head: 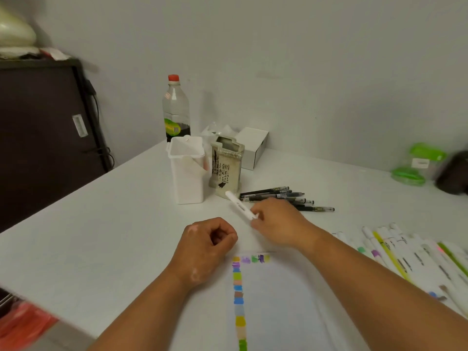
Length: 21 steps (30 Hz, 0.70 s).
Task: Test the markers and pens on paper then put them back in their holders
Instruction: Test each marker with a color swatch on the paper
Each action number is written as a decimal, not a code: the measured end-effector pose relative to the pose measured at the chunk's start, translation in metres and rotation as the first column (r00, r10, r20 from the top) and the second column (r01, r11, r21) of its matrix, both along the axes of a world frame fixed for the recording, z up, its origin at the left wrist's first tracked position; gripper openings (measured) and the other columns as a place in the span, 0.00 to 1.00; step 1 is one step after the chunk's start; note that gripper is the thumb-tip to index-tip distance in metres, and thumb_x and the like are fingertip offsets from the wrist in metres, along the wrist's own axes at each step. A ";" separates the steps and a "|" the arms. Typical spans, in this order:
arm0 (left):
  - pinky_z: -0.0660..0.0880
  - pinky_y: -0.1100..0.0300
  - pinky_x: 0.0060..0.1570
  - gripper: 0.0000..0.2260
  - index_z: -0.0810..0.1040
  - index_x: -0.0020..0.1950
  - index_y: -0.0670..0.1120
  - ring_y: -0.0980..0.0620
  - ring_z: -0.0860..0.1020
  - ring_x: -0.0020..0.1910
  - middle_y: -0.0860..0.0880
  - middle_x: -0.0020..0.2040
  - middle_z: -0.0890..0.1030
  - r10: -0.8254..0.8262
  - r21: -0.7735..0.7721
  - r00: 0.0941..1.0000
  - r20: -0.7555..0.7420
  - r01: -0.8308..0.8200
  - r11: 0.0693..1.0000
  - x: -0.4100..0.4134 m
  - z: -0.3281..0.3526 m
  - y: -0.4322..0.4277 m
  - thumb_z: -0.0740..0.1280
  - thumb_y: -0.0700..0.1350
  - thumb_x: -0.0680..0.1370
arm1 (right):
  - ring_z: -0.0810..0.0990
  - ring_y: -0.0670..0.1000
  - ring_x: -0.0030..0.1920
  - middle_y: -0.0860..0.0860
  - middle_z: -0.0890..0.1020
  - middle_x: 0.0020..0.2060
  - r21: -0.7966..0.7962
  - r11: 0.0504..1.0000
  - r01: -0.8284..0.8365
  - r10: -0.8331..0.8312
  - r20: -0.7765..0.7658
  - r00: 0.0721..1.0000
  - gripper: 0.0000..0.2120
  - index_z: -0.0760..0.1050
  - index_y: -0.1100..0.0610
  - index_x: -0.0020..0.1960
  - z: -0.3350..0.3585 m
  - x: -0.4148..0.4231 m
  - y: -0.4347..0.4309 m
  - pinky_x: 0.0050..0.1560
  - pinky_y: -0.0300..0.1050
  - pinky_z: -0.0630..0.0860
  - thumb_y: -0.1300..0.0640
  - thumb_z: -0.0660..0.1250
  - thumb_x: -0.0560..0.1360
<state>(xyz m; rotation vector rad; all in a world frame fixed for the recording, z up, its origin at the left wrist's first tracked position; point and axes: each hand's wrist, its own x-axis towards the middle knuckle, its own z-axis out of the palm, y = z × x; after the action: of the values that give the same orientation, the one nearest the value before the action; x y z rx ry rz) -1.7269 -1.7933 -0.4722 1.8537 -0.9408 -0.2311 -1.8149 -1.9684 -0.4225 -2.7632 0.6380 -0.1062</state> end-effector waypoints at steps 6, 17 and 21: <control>0.74 0.70 0.37 0.06 0.83 0.41 0.54 0.59 0.78 0.36 0.58 0.37 0.82 -0.048 -0.014 0.999 -0.001 0.048 0.999 -0.002 0.000 0.001 0.72 0.45 0.77 | 0.86 0.54 0.36 0.55 0.84 0.34 0.737 0.674 0.045 -0.415 0.328 0.849 0.03 0.79 0.60 0.45 0.004 -0.103 -0.007 0.35 0.46 0.83 0.65 0.72 0.73; 0.73 0.70 0.50 0.14 0.76 0.65 0.56 0.57 0.78 0.52 0.61 0.55 0.79 -0.339 0.039 0.853 0.397 0.353 0.935 -0.052 0.020 -0.012 0.63 0.57 0.81 | 0.85 0.52 0.39 0.57 0.85 0.37 0.830 0.514 -0.217 -0.426 0.466 0.776 0.07 0.81 0.54 0.41 -0.020 -0.110 0.017 0.34 0.41 0.79 0.61 0.79 0.71; 0.72 0.68 0.53 0.13 0.76 0.68 0.47 0.58 0.77 0.52 0.53 0.55 0.81 -0.379 0.102 0.777 0.502 0.382 0.919 -0.057 0.022 -0.024 0.63 0.45 0.83 | 0.82 0.51 0.36 0.54 0.83 0.35 0.800 0.554 -0.229 -0.390 0.493 0.778 0.12 0.82 0.52 0.44 -0.022 -0.109 0.024 0.33 0.43 0.78 0.48 0.79 0.65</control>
<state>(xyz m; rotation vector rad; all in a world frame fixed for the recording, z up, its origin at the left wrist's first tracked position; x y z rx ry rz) -1.7842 -1.8178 -0.4503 1.7300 -1.6951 0.0355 -1.9243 -1.9445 -0.4449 -1.5755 0.4471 -0.5698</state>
